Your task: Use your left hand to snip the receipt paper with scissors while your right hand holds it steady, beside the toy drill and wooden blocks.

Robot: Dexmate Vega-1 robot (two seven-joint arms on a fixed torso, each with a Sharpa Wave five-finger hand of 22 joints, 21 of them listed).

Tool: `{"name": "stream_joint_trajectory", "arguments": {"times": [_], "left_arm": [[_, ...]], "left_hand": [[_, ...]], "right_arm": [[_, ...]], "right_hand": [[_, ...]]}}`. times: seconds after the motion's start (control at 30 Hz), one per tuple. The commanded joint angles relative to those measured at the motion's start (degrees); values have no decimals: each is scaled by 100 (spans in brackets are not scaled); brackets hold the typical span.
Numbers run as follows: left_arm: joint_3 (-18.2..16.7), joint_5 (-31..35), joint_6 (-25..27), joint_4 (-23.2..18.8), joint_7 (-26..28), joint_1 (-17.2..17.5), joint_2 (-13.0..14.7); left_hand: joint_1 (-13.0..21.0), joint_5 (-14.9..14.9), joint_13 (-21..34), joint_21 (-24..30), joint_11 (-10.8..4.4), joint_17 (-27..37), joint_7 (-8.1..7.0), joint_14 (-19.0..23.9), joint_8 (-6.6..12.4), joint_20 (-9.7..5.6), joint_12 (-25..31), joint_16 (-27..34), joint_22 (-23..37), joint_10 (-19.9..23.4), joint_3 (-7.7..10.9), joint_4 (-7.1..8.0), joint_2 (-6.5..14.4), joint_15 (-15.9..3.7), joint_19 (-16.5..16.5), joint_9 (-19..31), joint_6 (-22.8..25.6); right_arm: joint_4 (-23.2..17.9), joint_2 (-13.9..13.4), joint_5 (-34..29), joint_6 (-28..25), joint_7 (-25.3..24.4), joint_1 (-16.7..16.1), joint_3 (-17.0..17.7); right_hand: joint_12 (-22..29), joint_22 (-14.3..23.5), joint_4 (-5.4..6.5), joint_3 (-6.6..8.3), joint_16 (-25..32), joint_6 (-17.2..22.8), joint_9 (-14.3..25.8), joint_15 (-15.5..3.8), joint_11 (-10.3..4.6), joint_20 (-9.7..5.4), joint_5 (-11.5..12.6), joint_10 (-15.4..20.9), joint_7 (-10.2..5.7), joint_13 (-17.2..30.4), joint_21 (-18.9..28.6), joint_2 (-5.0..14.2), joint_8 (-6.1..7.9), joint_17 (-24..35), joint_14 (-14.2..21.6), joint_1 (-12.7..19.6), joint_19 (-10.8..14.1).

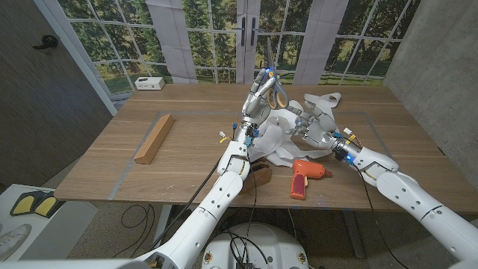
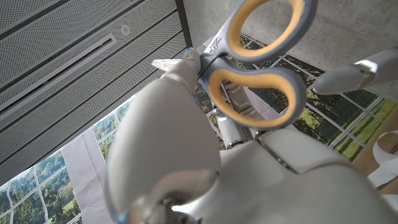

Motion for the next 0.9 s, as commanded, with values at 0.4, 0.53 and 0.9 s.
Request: {"name": "stream_joint_trajectory", "arguments": {"times": [0.4,0.53,0.9], "left_arm": [[41,-70,81,150,-71,-33,-81],[46,-80,104,124,-65,-31,-89],[69,-61,102,193,-74,-67,-132]], "left_hand": [[48,53,7,-11,-20,24,-42,513,27,-790,24,27,29,36,-27,-7,4,-1001,59,10,22],[47,52,10,-5,-24,22,-56,513,29,-784,24,24,32,31,-30,-6,3,-1008,60,14,19],[51,53,10,-12,-31,25,-38,510,28,-789,25,23,28,33,-31,-10,-1,-1004,61,9,24]], "right_arm": [[-19,65,-67,-78,146,145,-135],[-21,79,-69,-104,114,175,-156],[-8,124,-96,-82,227,256,-234]], "right_hand": [[975,79,101,18,912,-75,75,16,-145,45,-14,-95,16,1449,81,-130,-78,1571,76,144,43],[1008,81,132,-2,993,-160,77,22,-120,63,-18,-132,43,1512,75,-145,-94,1769,12,91,11],[991,83,173,-31,1069,-305,75,25,-56,173,-21,-230,72,1517,35,-163,-104,2050,-163,-2,-117]]}}
